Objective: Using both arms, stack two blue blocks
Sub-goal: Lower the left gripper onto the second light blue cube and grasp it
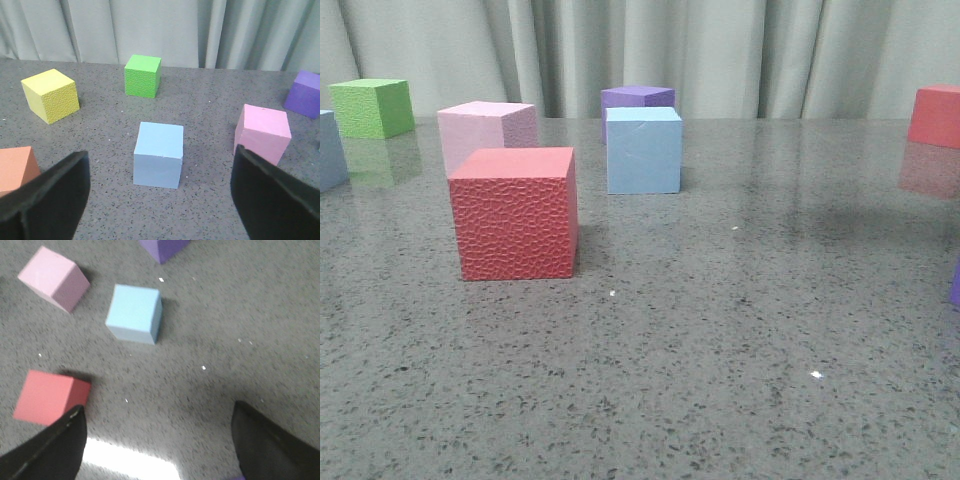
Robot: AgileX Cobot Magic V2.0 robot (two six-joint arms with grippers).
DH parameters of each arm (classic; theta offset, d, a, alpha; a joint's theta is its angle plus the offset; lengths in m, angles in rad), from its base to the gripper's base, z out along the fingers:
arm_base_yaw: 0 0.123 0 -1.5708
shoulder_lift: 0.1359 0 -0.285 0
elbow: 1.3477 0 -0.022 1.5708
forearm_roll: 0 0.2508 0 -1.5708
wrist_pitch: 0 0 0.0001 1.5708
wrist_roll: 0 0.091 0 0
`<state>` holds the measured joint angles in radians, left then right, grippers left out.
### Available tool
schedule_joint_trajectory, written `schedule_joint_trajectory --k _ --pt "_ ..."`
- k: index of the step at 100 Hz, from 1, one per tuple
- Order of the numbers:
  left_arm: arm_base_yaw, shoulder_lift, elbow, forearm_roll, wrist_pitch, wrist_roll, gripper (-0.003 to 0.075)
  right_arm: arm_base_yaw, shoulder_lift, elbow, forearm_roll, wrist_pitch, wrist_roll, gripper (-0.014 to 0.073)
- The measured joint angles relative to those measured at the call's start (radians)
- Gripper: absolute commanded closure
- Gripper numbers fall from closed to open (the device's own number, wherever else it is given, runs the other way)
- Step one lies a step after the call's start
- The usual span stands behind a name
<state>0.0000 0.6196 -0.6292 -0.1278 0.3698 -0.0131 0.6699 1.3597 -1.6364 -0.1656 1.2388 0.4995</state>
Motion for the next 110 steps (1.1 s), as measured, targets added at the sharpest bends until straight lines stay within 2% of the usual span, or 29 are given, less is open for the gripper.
schedule_joint_trajectory --k 30,62,81,110 --pt "0.000 0.028 -0.020 -0.016 0.006 0.000 0.0176 0.000 -0.275 0.353 -0.015 -0.173 0.021 0.0002" --pt "0.000 0.246 -0.203 -0.016 0.152 0.000 0.0176 0.000 -0.488 0.660 -0.044 -0.414 0.023 0.0002" --pt "0.000 0.418 -0.342 -0.010 0.249 0.000 0.0176 0.000 -0.579 0.751 -0.080 -0.452 0.023 0.0002" --pt "0.000 0.696 -0.571 0.011 0.428 0.000 0.0176 0.000 -0.599 0.764 -0.089 -0.462 0.023 0.0002"
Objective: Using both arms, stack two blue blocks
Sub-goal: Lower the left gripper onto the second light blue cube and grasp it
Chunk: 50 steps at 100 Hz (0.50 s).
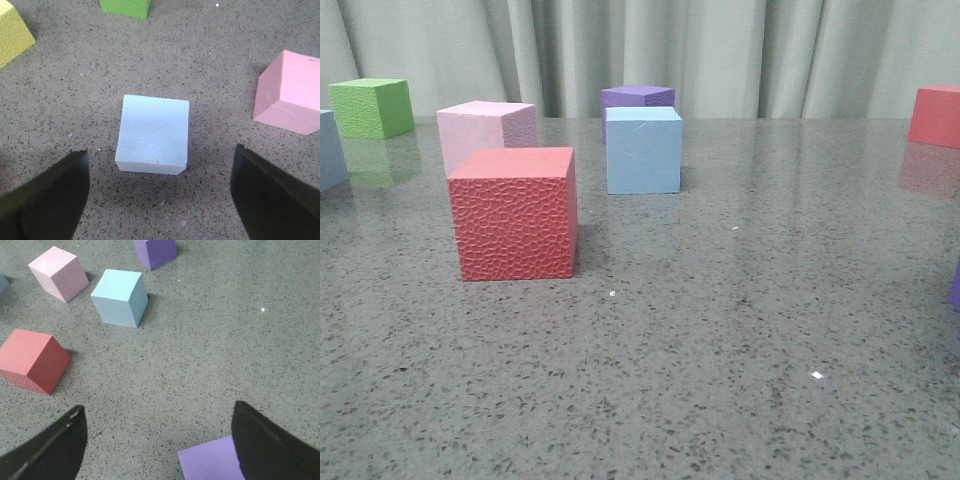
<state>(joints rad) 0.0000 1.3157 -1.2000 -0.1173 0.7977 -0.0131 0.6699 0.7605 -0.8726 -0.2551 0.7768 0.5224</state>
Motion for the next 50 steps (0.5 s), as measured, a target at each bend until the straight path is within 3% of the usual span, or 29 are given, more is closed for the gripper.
schedule_joint_trajectory --k 21,50 --pt "0.000 0.158 -0.142 0.009 0.114 0.000 0.0176 0.000 0.000 0.000 -0.001 0.000 0.000 0.0002" --pt "0.000 0.290 -0.233 0.036 0.158 0.000 0.0176 0.000 0.000 0.000 -0.001 0.000 0.002 0.0002"
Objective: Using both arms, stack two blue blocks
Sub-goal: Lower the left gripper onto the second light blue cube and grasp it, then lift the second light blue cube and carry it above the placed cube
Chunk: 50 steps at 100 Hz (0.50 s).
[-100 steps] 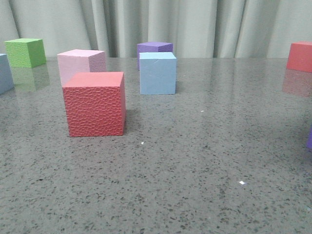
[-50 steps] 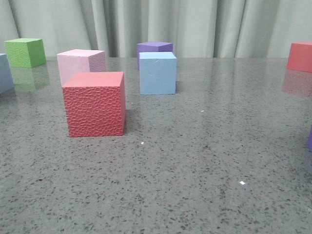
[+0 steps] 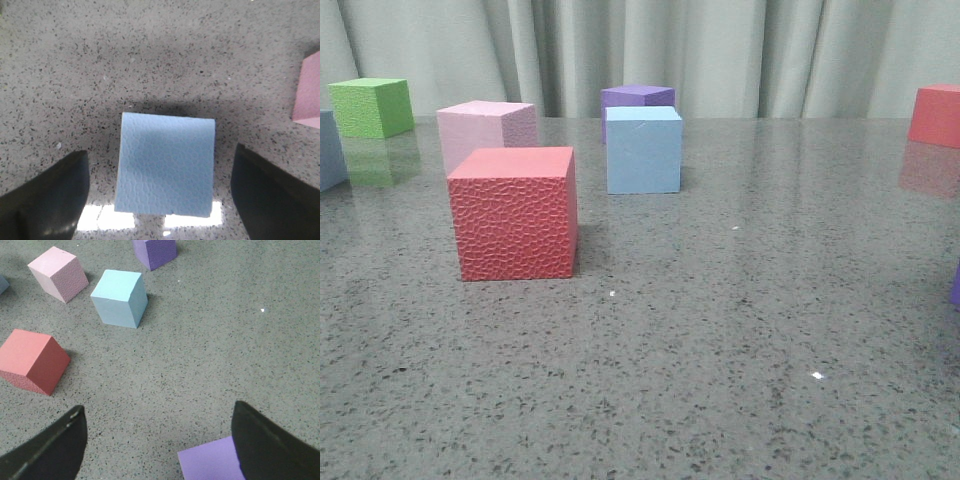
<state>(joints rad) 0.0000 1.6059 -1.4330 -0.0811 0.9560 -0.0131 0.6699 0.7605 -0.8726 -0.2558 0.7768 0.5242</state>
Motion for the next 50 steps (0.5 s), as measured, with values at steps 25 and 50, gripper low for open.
schedule_joint_trajectory --k 25,50 --pt "0.000 0.056 -0.005 0.001 0.015 0.000 0.0176 0.000 0.000 0.000 -0.002 0.000 0.000 0.0002" --pt "0.000 0.064 -0.005 0.002 0.022 0.018 0.0176 0.000 0.000 0.000 -0.002 0.000 0.000 0.0002"
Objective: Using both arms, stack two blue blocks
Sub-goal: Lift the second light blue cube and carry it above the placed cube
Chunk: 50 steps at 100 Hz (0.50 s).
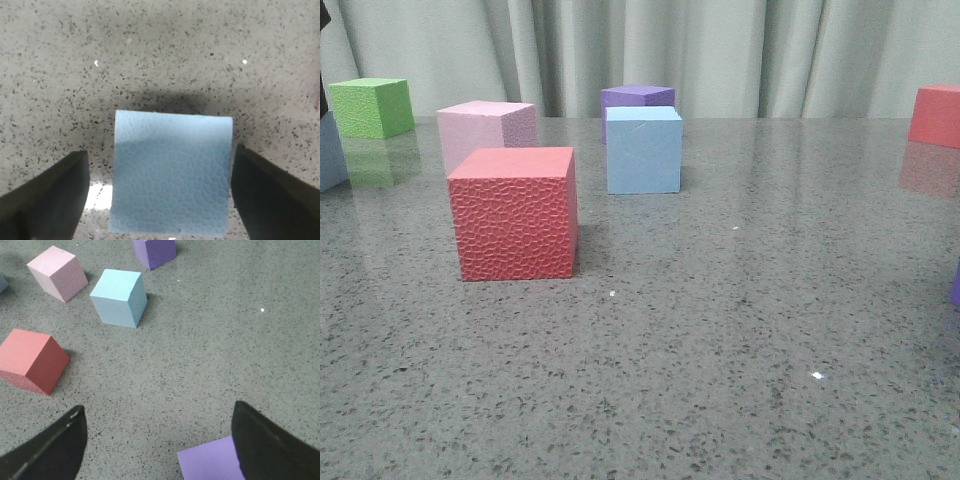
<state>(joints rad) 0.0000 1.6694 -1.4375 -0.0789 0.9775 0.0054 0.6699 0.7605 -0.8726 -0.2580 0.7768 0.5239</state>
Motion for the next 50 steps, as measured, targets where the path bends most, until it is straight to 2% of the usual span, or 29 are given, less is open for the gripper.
schedule_joint_trajectory --k 25,50 --pt "0.000 0.016 0.000 0.000 0.013 0.003 0.0183 0.000 0.000 0.000 -0.002 0.000 0.000 0.0002" --pt "0.000 0.017 0.000 -0.002 0.016 0.003 0.0379 0.000 0.000 0.000 -0.002 0.000 0.000 0.0002"
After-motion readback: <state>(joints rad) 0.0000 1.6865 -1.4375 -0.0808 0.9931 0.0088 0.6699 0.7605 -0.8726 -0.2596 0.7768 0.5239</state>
